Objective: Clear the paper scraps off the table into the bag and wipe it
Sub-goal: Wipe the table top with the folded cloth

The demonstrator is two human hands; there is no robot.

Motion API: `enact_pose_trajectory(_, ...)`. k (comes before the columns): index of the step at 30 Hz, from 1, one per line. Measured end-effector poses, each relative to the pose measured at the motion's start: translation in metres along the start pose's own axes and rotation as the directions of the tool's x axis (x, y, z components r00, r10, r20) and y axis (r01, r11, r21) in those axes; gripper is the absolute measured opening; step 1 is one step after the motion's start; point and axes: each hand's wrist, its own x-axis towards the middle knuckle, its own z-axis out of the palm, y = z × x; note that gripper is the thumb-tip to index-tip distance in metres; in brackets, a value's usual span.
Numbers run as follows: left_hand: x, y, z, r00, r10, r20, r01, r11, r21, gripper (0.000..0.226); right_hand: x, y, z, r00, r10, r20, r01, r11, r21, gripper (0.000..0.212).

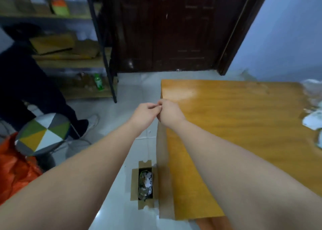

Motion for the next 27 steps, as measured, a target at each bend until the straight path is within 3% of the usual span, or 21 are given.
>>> enact_pose_trajectory(4, 0.004, 0.044, 0.064, 0.984, -0.009, 0.178, -0.047, 0.951, 0.307, 0.028, -0.02, 0.063, -0.051, 1.0, 0.026, -0.016, -0.027, 0.994, -0.103, 0.025)
enact_pose_trajectory(9, 0.007, 0.072, 0.164, 0.918, -0.122, 0.377, -0.196, 0.687, 0.7, 0.038, -0.054, 0.168, -0.098, 0.958, 0.288, 0.002, -0.281, 0.936, -0.211, 0.037)
enact_pose_trajectory(11, 0.008, 0.088, 0.207, 0.899, -0.137, 0.416, -0.232, 0.657, 0.718, 0.038, -0.066, 0.213, -0.119, 0.935, 0.354, -0.003, -0.345, 0.909, -0.233, 0.036)
enact_pose_trajectory(16, 0.013, 0.117, 0.285, 0.879, -0.03, 0.476, -0.327, 0.689, 0.647, 0.04, -0.086, 0.281, -0.157, 0.898, 0.441, -0.016, -0.434, 0.877, -0.208, 0.039)
enact_pose_trajectory(21, 0.014, 0.118, 0.331, 0.794, -0.026, 0.607, -0.464, 0.619, 0.633, 0.042, -0.105, 0.319, -0.175, 0.83, 0.556, -0.047, -0.553, 0.808, -0.202, 0.045)
enact_pose_trajectory(27, 0.013, 0.115, 0.381, 0.71, -0.028, 0.703, -0.562, 0.58, 0.59, 0.053, -0.139, 0.371, -0.192, 0.756, 0.629, -0.182, -0.654, 0.715, -0.248, 0.056)
